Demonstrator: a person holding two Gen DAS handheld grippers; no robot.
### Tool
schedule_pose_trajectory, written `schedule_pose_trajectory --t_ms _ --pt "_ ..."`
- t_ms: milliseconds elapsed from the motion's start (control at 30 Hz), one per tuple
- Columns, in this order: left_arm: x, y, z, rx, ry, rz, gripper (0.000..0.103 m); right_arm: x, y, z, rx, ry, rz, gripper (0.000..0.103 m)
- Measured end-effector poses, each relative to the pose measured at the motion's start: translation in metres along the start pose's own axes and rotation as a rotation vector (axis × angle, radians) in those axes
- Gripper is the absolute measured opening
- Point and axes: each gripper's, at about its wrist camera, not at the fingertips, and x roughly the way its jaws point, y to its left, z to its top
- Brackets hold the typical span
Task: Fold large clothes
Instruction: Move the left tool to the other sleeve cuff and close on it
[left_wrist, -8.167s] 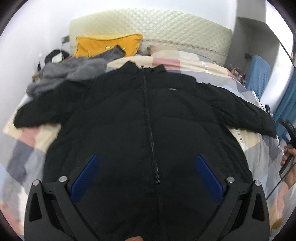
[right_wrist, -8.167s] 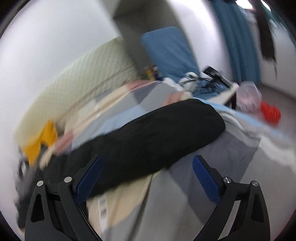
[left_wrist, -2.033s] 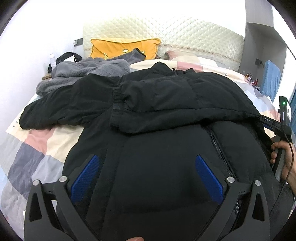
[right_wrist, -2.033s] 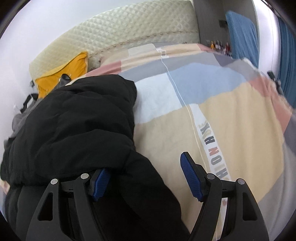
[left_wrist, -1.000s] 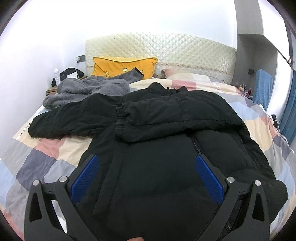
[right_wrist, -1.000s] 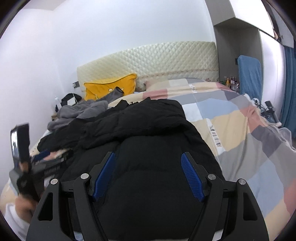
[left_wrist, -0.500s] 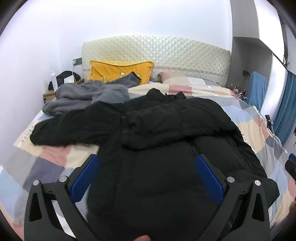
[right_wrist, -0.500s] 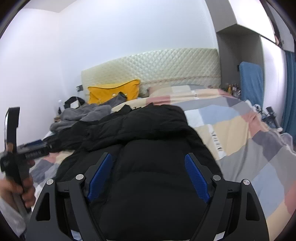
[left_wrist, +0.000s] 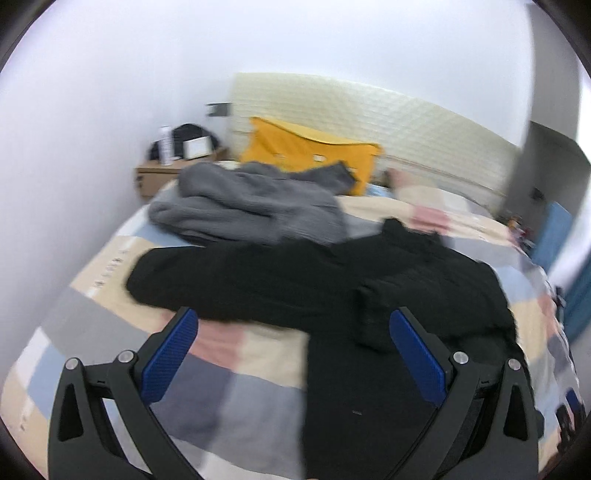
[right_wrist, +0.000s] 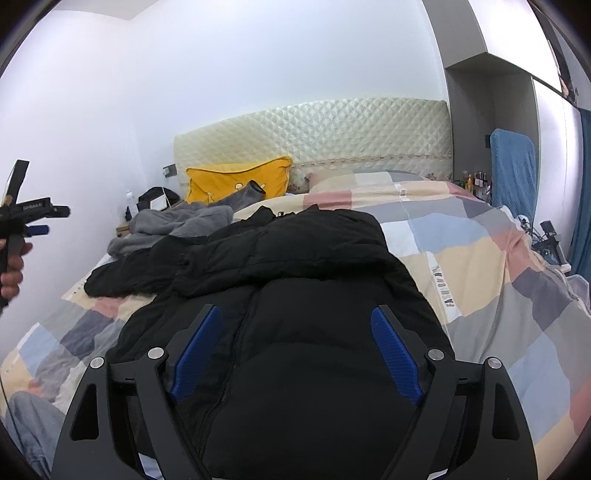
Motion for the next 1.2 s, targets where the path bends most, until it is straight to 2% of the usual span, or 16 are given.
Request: schedule_pose_trajectory --t_ms 167,333,500,600,867,1067,1133,1200 --pt "0.014 0.070 0.014 -0.090 0.015 0.061 0.103 -0.001 0.008 -0.001 -0.033 -0.007 -0.010 0.084" --pt "0.044 0.135 0.008 -0.159 0.043 0.109 0.103 0.000 0.013 -0.002 -0.049 -0.005 -0.013 0.093" --pt "0.077 0.199 -0.018 -0.304 0.081 0.089 0.103 0.009 0.020 -0.005 -0.068 0.036 -0.014 0.097" --pt "0.098 0.232 -0.040 -0.414 0.097 0.053 0.103 0.013 0.025 -0.005 -0.080 0.051 -0.028 0.102" --pt "0.155 0.302 -0.101 -0.685 0.147 -0.029 0.103 0.025 0.036 -0.003 -0.065 0.069 -0.081 0.102" --pt "0.194 0.331 -0.117 -0.886 0.083 -0.235 0.101 0.033 0.045 -0.003 -0.080 0.096 -0.116 0.102" --pt "0.211 0.332 -0.114 -0.917 0.078 -0.287 0.100 0.036 0.049 -0.002 -0.084 0.100 -0.127 0.102" --pt "0.231 0.329 -0.108 -0.912 0.088 -0.307 0.098 0.041 0.052 -0.002 -0.086 0.109 -0.135 0.102"
